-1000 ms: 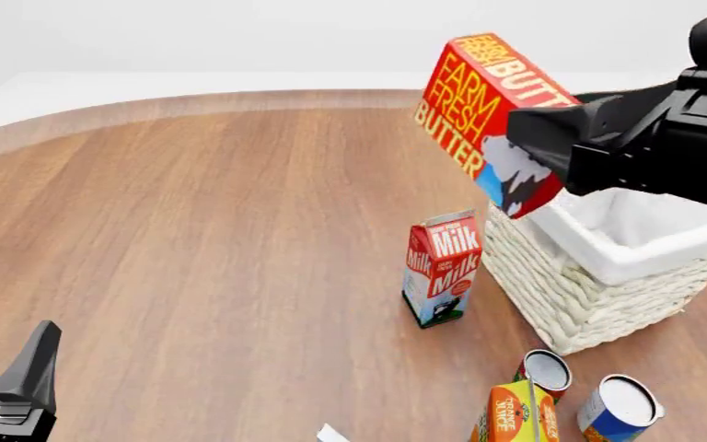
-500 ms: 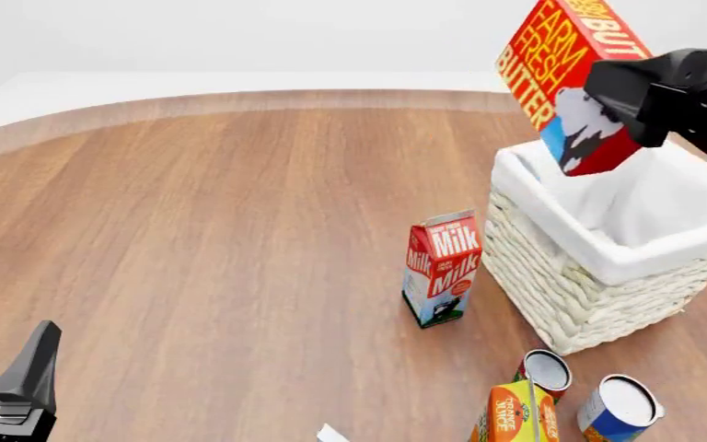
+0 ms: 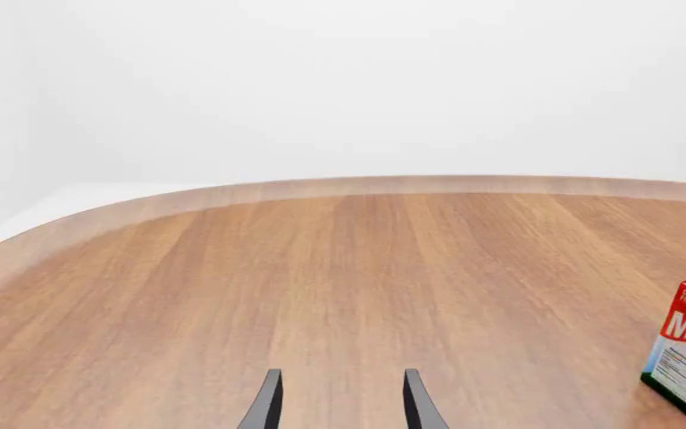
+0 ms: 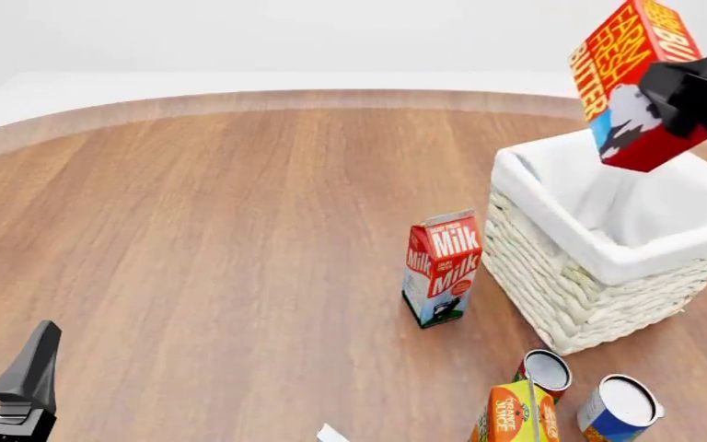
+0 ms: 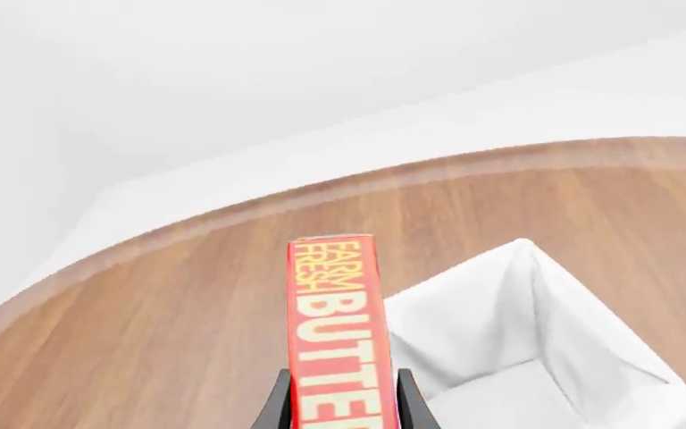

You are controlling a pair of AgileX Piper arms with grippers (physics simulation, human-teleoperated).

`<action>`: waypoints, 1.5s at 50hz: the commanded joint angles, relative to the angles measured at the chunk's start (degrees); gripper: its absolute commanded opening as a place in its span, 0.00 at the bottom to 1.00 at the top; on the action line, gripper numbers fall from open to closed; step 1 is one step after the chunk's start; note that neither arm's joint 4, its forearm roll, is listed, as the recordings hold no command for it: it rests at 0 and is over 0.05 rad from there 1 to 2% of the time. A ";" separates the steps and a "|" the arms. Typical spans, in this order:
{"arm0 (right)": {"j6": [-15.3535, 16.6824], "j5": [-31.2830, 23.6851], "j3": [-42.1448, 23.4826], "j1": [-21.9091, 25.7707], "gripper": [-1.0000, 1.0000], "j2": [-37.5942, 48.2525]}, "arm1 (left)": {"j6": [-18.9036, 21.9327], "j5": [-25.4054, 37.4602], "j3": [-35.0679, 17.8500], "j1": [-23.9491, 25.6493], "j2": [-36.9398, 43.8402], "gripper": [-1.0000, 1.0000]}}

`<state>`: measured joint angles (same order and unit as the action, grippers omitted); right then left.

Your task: Pick up the cream cheese box and the butter, and put them in the basket.

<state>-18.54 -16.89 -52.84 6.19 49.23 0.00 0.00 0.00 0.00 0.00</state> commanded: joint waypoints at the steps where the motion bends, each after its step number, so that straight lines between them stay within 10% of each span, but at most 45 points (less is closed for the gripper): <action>1: -3.91 3.93 1.76 -4.19 0.00 0.57 | 0.00 0.00 0.00 0.00 0.00 1.00; 75: -9.57 21.26 12.17 -11.34 0.00 13.19 | 0.00 0.00 0.00 0.00 0.00 1.00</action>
<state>-26.84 2.74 -40.04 -4.89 61.76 0.00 0.00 0.00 0.00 0.00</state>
